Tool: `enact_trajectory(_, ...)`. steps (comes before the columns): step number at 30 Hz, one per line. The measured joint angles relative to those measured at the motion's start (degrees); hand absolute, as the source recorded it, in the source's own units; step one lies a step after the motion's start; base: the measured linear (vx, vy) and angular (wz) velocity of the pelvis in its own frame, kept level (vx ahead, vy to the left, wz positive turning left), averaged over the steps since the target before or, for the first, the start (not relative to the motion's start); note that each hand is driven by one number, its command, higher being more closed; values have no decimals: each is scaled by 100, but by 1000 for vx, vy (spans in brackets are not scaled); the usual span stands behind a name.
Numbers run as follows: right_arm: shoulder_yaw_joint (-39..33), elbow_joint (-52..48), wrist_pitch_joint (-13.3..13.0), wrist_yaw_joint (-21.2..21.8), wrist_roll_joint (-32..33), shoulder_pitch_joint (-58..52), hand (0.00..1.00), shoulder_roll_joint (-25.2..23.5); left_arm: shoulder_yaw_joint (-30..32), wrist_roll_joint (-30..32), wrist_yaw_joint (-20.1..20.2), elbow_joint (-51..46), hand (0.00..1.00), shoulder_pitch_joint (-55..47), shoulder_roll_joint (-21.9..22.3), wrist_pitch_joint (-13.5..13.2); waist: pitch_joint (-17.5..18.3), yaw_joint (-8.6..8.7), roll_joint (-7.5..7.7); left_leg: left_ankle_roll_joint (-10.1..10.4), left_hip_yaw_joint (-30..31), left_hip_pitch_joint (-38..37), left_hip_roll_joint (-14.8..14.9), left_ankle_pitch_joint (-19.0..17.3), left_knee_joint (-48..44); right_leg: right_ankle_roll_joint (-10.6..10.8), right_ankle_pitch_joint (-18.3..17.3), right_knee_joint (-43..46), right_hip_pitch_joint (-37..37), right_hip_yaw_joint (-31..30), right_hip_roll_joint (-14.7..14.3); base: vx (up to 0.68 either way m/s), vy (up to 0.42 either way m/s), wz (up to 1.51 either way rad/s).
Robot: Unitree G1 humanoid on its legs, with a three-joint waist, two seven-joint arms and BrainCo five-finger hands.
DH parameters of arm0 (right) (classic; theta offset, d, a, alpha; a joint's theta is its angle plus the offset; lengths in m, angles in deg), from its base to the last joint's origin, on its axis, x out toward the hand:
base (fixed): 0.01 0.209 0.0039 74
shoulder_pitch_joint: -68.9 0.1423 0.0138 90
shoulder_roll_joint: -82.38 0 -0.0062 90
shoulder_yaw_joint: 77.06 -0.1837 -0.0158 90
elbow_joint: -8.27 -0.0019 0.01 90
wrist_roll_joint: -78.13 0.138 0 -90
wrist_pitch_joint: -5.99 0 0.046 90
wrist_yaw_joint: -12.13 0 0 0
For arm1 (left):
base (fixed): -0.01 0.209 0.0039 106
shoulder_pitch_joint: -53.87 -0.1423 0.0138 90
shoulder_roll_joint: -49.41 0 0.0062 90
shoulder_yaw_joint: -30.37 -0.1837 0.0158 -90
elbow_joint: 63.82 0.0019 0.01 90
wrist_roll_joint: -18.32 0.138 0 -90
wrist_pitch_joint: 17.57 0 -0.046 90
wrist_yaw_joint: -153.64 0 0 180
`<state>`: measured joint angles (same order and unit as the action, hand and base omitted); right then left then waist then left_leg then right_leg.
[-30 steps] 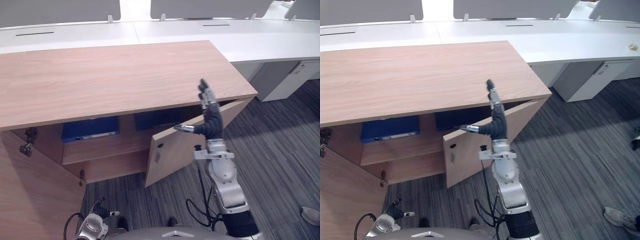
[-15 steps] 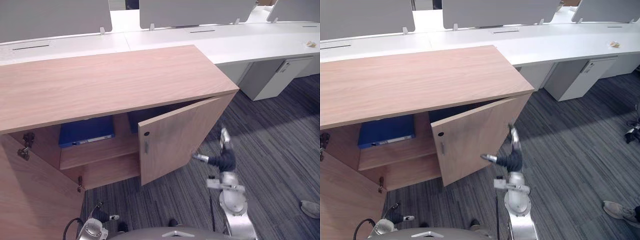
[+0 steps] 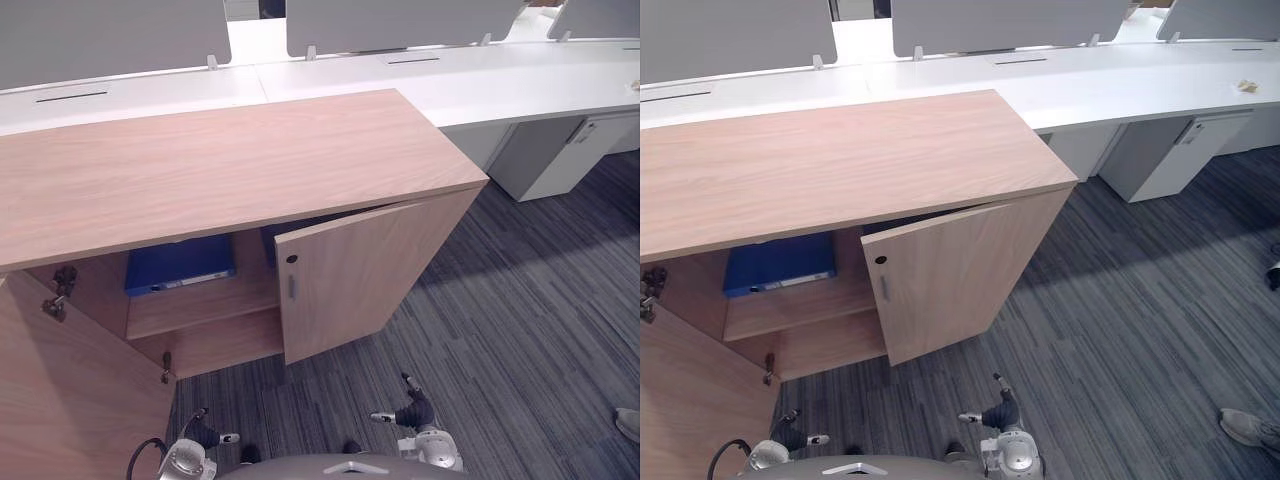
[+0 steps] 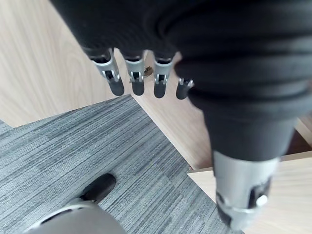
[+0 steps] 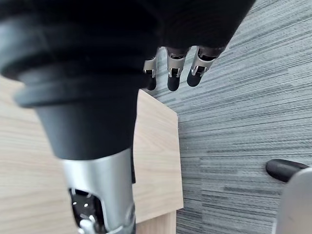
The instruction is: Walk over to the cabinet, pick up the folder, carry it to the office cabinet, place the folder inside the office cabinet, then close the office cabinet door
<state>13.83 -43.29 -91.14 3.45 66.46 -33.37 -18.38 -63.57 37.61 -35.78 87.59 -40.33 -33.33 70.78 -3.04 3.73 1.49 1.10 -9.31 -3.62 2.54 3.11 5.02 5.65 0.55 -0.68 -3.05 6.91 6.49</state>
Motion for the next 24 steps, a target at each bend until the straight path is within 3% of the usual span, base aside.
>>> enact_trajectory(11,71,748,112,12,-9,395,0,7,56,-58,-11,-2,0,-124,3,-1,-19,-27,25,34,52,-58,-16,-39,1,27,-113,17,-60,17,22,-28,-1,2)
enact_trajectory(16,119,1021,131,60,-219,738,0,10,56,-164,-11,-12,0,-103,-24,-5,-114,-56,32,16,6,177,-22,-24,-3,39,-203,476,368,-28,54,-12,1,-5)
enact_trajectory(21,123,1027,130,63,-217,832,0,15,153,-409,-17,-20,0,-25,-40,-14,-241,-80,51,-7,500,480,-139,60,-3,64,-689,1222,755,-68,154,19,-18,47)
enact_trajectory(24,137,1056,131,63,-218,806,0,16,241,-602,-23,-70,0,3,-30,-23,-263,-249,49,-12,888,540,-131,158,-3,28,-756,1066,515,218,121,62,-41,66)
